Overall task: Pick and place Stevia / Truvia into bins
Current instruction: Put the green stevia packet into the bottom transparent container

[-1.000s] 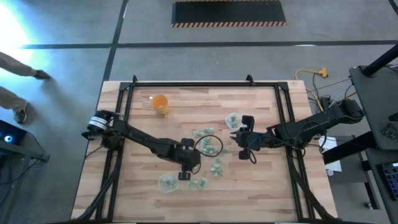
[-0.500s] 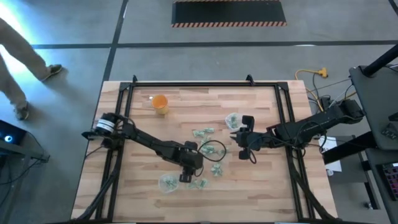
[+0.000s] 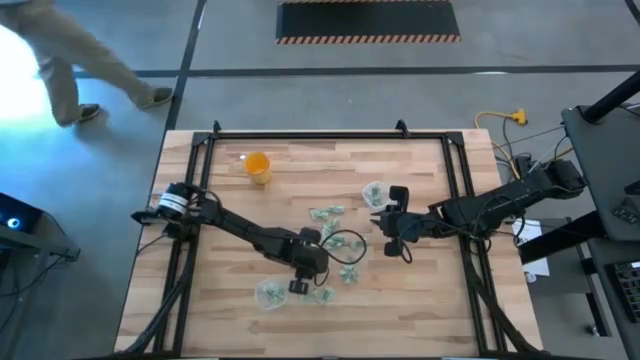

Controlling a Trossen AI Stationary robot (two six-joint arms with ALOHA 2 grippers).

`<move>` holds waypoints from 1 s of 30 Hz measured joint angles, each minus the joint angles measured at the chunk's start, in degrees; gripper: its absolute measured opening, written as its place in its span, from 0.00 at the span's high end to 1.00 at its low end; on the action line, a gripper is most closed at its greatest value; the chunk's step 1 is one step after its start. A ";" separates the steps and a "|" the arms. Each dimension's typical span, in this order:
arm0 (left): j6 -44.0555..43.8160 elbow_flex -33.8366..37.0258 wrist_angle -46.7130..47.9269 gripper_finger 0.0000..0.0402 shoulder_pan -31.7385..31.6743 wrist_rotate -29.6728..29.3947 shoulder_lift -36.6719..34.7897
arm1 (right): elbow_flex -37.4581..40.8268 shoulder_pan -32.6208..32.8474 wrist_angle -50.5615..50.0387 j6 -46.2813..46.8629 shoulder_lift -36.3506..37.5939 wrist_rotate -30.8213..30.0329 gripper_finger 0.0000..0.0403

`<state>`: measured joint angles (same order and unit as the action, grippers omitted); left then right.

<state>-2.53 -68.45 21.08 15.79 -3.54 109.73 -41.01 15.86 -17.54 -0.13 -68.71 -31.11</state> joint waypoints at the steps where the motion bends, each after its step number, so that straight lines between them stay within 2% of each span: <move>1: 0.17 -0.05 0.00 0.88 0.00 0.01 0.00 | 0.00 0.00 0.01 0.02 0.00 0.00 0.86; 4: 0.38 -0.10 -0.04 0.98 -0.04 -0.01 -0.11 | 0.00 0.00 0.02 -0.01 0.00 0.00 0.86; 9: 0.51 -0.06 0.05 0.97 -0.03 -1.03 -1.43 | 0.02 0.00 0.00 0.00 0.00 0.00 0.86; 17: -0.02 0.01 5.12 0.99 1.80 -6.20 -8.69 | 0.29 0.00 -0.18 0.02 0.00 0.00 0.86; 21: -1.54 0.97 7.42 0.99 5.32 -6.99 -13.31 | 0.49 -0.01 -0.21 0.01 0.00 0.00 0.86; 30: -11.98 2.39 13.66 1.00 18.80 -14.81 -19.69 | 0.70 0.00 -0.15 0.16 0.00 0.00 0.86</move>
<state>-14.52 -66.06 34.73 34.59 -18.35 90.04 -40.32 15.85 -17.69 0.03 -68.71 -31.11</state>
